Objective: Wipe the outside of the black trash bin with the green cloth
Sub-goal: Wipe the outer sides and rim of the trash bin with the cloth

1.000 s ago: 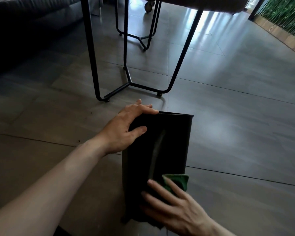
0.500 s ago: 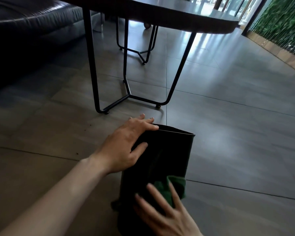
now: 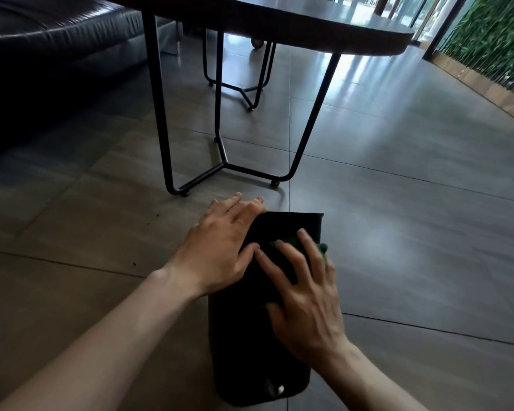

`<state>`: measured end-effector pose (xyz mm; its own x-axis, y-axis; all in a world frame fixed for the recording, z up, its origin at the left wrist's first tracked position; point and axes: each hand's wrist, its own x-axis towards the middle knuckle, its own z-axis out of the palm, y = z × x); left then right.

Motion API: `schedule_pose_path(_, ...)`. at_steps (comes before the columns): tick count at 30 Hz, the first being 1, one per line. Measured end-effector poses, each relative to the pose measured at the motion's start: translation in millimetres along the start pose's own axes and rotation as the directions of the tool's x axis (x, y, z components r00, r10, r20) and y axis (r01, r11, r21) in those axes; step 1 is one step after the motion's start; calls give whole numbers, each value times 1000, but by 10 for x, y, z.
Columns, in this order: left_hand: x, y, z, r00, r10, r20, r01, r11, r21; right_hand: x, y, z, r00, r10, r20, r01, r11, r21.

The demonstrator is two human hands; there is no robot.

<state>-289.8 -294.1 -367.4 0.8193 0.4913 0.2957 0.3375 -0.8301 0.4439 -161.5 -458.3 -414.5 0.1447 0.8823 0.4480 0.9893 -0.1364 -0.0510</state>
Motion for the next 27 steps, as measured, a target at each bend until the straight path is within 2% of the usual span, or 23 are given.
schedule_pose_path(1, 1, -1, -4, 1000, -12, 5, 12, 1000, 13, -53, -52, 53, 1000, -29, 12, 29, 999, 21)
schedule_pose_path(3, -4, -32, -32, 999, -37, 21, 37, 999, 31, -282, -158, 206, 982, -181, 51, 180, 983, 22)
schedule_pose_path(7, -23, -125, -77, 998, -63, 21, 63, 998, 21, -898, -204, 508, 867, -473, 156, 494, 858, -141)
schedule_pose_path(9, -40, -128, -83, 998, -57, 25, 57, 998, -1, -1159, -118, 593, 807, -547, 224, 589, 775, -229)
schedule_pose_path(11, -51, -138, -76, 999, -49, 21, 50, 999, -16, -1273, -13, 595, 759, -587, 280, 648, 720, -247)
schedule_pose_path(13, -51, -158, -64, 998, -57, 6, 57, 998, -30, -1206, 68, 526, 750, -611, 255, 659, 721, -214)
schedule_pose_path(15, -39, -167, -57, 998, -65, -7, 64, 997, -50, -916, 129, 405, 815, -567, 122, 580, 802, -142)
schedule_pose_path(18, -10, -136, -26, 999, -37, -9, 36, 997, -73, -212, 130, 191, 962, -259, -83, 262, 965, 32)
schedule_pose_path(20, 17, -130, -18, 999, -38, -12, 37, 995, -89, 192, 90, 84, 990, -45, -137, 61, 991, 120)
schedule_pose_path(22, 27, -156, -28, 999, -52, -15, 50, 993, -111, 361, 13, 70, 988, 50, -148, -31, 992, 126)
schedule_pose_path(24, 19, -194, -36, 998, -60, -12, 58, 990, -126, 250, -59, 155, 991, -2, -137, 9, 999, 48)
schedule_pose_path(26, 8, -224, -44, 998, -69, -2, 69, 989, -132, -108, -119, 304, 976, -212, -55, 209, 976, -64)
schedule_pose_path(27, 5, -230, -45, 997, -74, 2, 73, 988, -137, -350, -123, 381, 935, -355, 18, 355, 929, -108)
